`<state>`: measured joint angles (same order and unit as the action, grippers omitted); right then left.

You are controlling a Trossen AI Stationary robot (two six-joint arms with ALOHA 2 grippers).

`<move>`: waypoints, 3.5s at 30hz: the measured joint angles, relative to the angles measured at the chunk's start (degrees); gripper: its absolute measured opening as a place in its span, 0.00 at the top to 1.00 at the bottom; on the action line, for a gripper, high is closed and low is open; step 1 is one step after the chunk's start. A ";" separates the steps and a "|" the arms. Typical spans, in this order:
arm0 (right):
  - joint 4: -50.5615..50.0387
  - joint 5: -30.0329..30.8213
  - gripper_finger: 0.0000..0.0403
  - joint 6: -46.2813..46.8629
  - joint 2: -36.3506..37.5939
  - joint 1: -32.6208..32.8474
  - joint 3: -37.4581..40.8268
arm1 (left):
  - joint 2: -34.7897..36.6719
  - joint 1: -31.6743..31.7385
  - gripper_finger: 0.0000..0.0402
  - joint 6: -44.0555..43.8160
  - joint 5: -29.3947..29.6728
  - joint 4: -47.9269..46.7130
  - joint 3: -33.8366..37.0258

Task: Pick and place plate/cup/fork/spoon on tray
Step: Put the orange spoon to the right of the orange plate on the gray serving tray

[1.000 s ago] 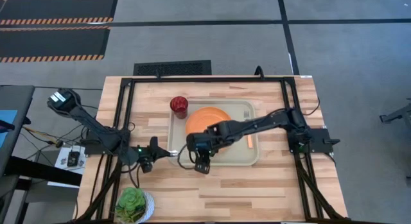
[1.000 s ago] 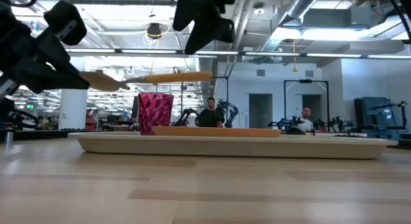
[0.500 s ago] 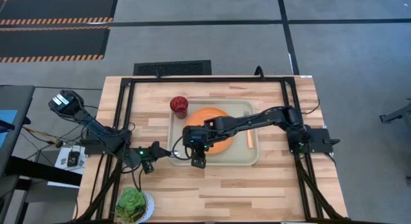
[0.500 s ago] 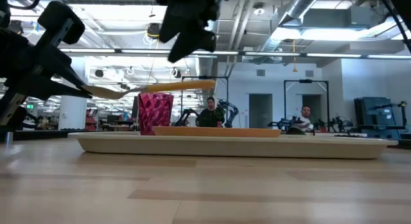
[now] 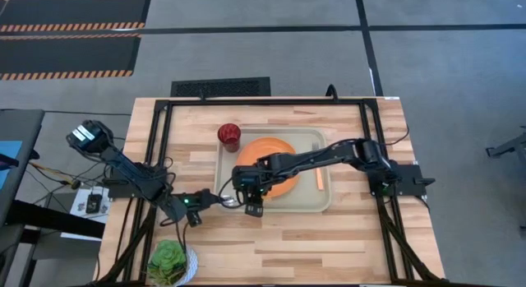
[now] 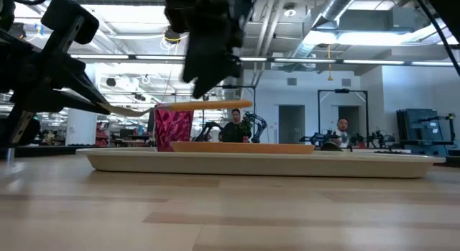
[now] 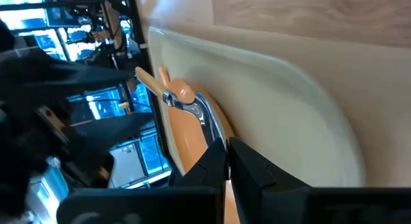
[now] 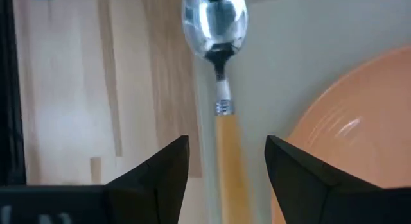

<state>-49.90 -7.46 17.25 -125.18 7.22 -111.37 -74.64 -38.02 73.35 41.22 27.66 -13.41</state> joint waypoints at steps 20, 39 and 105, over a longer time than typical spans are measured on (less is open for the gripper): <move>-1.10 0.04 0.66 -0.82 -0.88 0.90 0.02 | -0.38 0.00 1.00 1.44 -0.30 -1.33 -2.12; -2.56 1.31 0.49 0.86 -0.88 1.80 0.02 | -0.34 1.62 1.00 2.53 -2.49 -2.76 -3.93; -3.75 0.83 0.82 3.18 -0.79 2.73 0.04 | -0.34 4.13 1.00 -4.17 -7.60 -16.90 -13.12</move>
<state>-53.66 -6.63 20.42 -125.97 9.95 -111.33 -74.98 -33.89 69.17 33.63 10.76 -26.52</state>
